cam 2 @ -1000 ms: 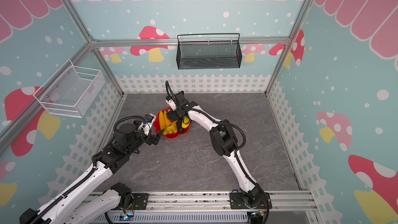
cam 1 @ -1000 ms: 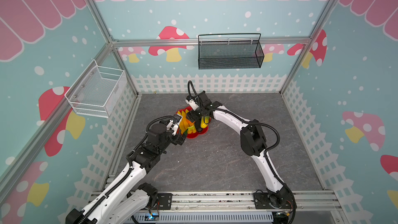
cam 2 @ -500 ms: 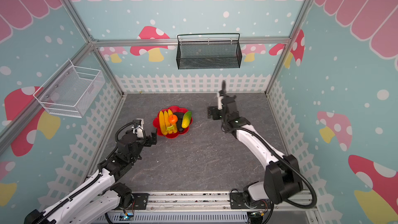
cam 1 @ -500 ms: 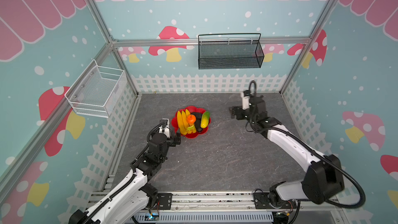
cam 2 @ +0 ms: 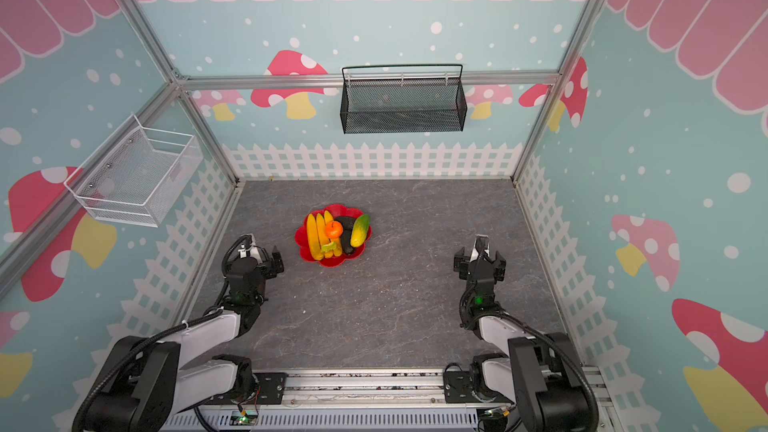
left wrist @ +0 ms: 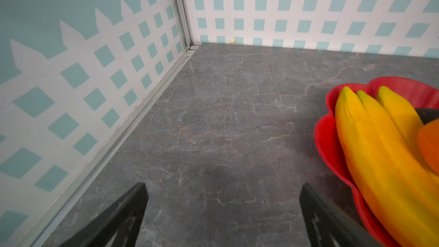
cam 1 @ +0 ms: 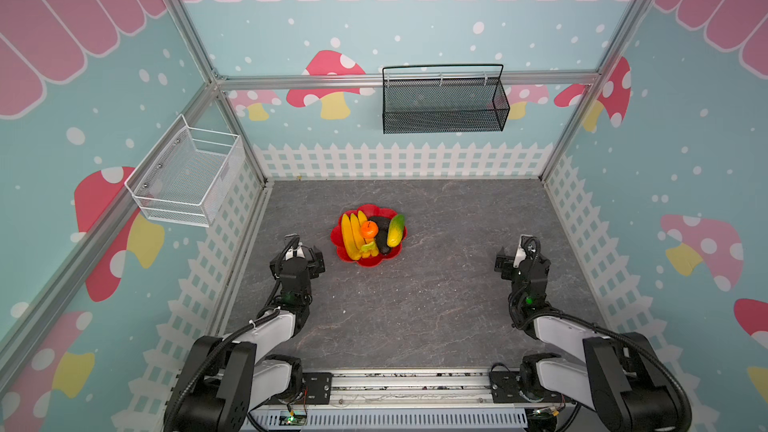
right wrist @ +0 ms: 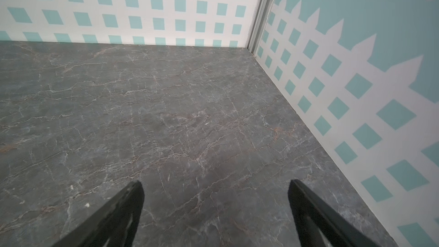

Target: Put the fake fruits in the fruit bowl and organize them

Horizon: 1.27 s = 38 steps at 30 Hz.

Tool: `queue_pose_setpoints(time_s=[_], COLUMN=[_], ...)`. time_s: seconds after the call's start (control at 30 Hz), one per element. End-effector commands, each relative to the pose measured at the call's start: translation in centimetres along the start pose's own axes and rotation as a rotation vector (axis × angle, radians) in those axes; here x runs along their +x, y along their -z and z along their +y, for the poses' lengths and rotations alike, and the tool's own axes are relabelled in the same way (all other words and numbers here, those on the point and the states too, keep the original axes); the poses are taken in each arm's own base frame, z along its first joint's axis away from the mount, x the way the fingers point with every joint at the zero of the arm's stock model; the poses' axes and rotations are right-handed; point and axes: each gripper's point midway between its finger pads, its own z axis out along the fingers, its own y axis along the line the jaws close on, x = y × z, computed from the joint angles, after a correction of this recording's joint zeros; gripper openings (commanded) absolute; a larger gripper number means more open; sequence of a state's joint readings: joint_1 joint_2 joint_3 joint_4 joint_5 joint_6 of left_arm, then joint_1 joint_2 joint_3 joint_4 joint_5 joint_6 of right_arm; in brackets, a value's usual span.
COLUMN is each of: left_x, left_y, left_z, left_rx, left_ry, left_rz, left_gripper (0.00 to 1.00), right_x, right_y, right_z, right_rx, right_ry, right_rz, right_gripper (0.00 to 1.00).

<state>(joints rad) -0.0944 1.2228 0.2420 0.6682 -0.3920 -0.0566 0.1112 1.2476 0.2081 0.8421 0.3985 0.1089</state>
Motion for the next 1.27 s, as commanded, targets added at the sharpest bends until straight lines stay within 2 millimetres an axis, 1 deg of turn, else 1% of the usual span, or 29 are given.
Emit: queue_pose_setpoints(time_s=[0.0, 0.07, 0.13, 0.17, 0.2, 0.23, 0.27, 0.33, 0.4, 0.47, 0.5, 0.57, 0.63, 0.83, 0.97, 1.07, 1.1, 1.13, 1.23], left_x=[-3.6, -3.3, -2.2, -2.2, -2.0, -1.7, -1.7, -1.9, -1.2, -1.3, -1.1, -1.3, -1.2, -1.3, -1.3, -1.3, -1.3, -1.3, -1.3], left_y=[-0.3, -1.0, -1.9, -2.2, -2.0, -2.0, -2.4, -3.5, -4.5, -5.1, -5.1, -5.1, -5.1, -5.1, -5.1, -5.1, -5.1, -5.1, -5.1], left_z=[-0.4, -0.3, -0.7, -0.9, -1.0, -1.0, -1.1, -1.7, -2.2, -2.5, -2.6, -2.6, -2.7, -2.6, -2.6, -2.6, -2.6, -2.6, -2.6], left_rx=[0.094, 0.089, 0.105, 0.110, 0.125, 0.121, 0.119, 0.130, 0.133, 0.126, 0.130, 0.127, 0.130, 0.124, 0.127, 0.126, 0.126, 0.126, 0.126], left_ry=[0.127, 0.127, 0.128, 0.117, 0.116, 0.117, 0.114, 0.091, 0.067, 0.052, 0.049, 0.048, 0.048, 0.046, 0.048, 0.047, 0.048, 0.046, 0.047], left_rz=[-0.183, -0.199, -0.205, -0.237, -0.222, -0.183, -0.154, -0.155, -0.042, -0.045, -0.019, -0.046, -0.021, -0.039, -0.035, -0.038, -0.034, -0.037, -0.036], left_gripper=[1.00, 1.00, 1.00, 1.00, 1.00, 1.00, 1.00, 1.00, 1.00, 1.00, 1.00, 1.00, 1.00, 1.00, 1.00, 1.00, 1.00, 1.00, 1.00], right_x=[-3.5, -4.2, -3.6, -3.2, -3.3, -2.9, -3.0, -2.9, -2.8, -2.8, -2.8, -2.8, -2.8, -2.7, -2.2, -2.0, -1.9, -2.0, -1.9], right_y=[-0.3, -0.4, -1.2, -1.6, -1.8, -2.0, -2.0, -2.1, -2.5, -2.5, -2.5, -2.4, -2.5, -2.4, -2.0, -2.3, -2.4, -2.4, -2.0], right_z=[-0.8, -0.6, 1.0, 1.6, 1.7, 1.8, 1.7, 1.7, 1.7, 1.6, 1.6, 1.6, 1.7, 1.5, 0.1, 0.4, 0.9, 0.9, 0.8], right_rx=[0.054, 0.033, -0.041, -0.064, -0.066, -0.076, -0.084, -0.102, -0.114, -0.110, -0.110, -0.111, -0.113, -0.109, -0.035, -0.052, -0.090, -0.094, -0.091], right_ry=[0.031, 0.014, 0.059, 0.076, 0.085, 0.075, 0.067, 0.063, 0.057, 0.055, 0.055, 0.055, 0.054, 0.052, 0.008, 0.010, 0.023, 0.024, 0.026], right_rz=[-0.174, -0.216, -0.198, -0.194, -0.204, -0.174, -0.179, -0.182, -0.164, -0.166, -0.165, -0.166, -0.165, -0.165, -0.187, -0.170, -0.168, -0.175, -0.182], right_gripper=[0.98, 0.98, 0.98, 0.98, 0.98, 0.98, 0.98, 0.98, 0.98, 0.98, 0.98, 0.98, 0.98, 0.98, 0.98, 0.98, 0.98, 0.98, 0.98])
